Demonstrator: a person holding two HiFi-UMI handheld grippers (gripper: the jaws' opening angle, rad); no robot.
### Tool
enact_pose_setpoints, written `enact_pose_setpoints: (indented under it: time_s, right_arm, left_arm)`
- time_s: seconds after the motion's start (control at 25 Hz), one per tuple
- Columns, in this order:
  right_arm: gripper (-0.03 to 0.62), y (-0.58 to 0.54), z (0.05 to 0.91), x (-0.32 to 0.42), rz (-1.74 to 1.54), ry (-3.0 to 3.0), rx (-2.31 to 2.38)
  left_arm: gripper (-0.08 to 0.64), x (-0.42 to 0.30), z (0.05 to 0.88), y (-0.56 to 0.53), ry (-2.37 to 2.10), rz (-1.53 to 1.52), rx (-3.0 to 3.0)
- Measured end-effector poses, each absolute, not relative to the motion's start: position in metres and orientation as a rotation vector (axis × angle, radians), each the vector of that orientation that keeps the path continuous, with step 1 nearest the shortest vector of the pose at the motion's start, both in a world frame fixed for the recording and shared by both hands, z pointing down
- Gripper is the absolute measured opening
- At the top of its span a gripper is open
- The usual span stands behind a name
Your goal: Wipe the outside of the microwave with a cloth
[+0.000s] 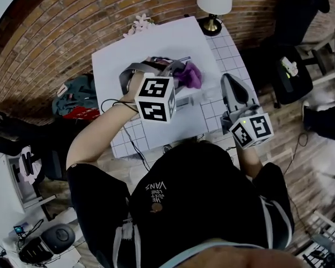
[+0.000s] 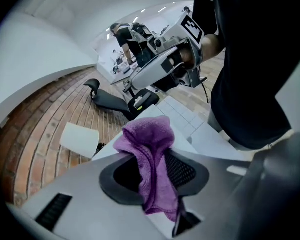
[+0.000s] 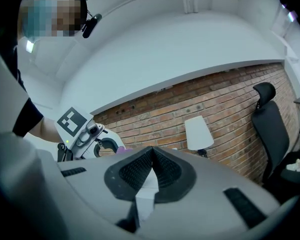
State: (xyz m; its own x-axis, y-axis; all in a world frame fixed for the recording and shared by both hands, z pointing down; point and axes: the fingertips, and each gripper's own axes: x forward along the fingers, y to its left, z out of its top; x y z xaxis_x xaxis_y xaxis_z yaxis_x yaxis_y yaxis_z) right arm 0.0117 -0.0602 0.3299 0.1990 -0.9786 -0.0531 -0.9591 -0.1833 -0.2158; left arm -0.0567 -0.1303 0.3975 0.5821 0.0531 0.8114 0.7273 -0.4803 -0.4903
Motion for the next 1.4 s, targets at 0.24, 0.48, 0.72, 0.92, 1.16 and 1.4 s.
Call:
enact_pose_setpoints:
  time_s: [0.24, 0.48, 0.72, 0.92, 1.16, 1.4]
  right_arm:
    - [-0.003, -0.032, 0.330, 0.058, -0.139, 1.791, -2.321]
    - [-0.003, -0.019, 0.332, 0.078, -0.146, 1.786, -2.319]
    - [-0.003, -0.025, 0.335, 0.078, -0.168, 1.859, -2.265]
    - [-0.003, -0.049, 0.326, 0.055, -0.140, 1.944, -2.220]
    - [-0.003, -0.083, 0.318, -0.005, -0.128, 1.991, -2.164]
    - [-0.003, -0.123, 0.312, -0.088, -0.121, 2.005, -2.136]
  left_arm:
    - [0.133, 0.005, 0.396, -0.087, -0.709, -0.876, -1.878]
    - [0.133, 0.032, 0.397, -0.068, -0.729, -0.867, -1.871]
    - [0.133, 0.037, 0.381, -0.071, -0.684, -0.830, -2.025]
    - [0.133, 0.016, 0.352, -0.089, -0.626, -0.723, -2.305]
    - [0.133, -0.048, 0.327, -0.134, -0.522, -0.597, -2.520]
    - [0.133, -0.154, 0.309, -0.191, -0.390, -0.522, -2.639]
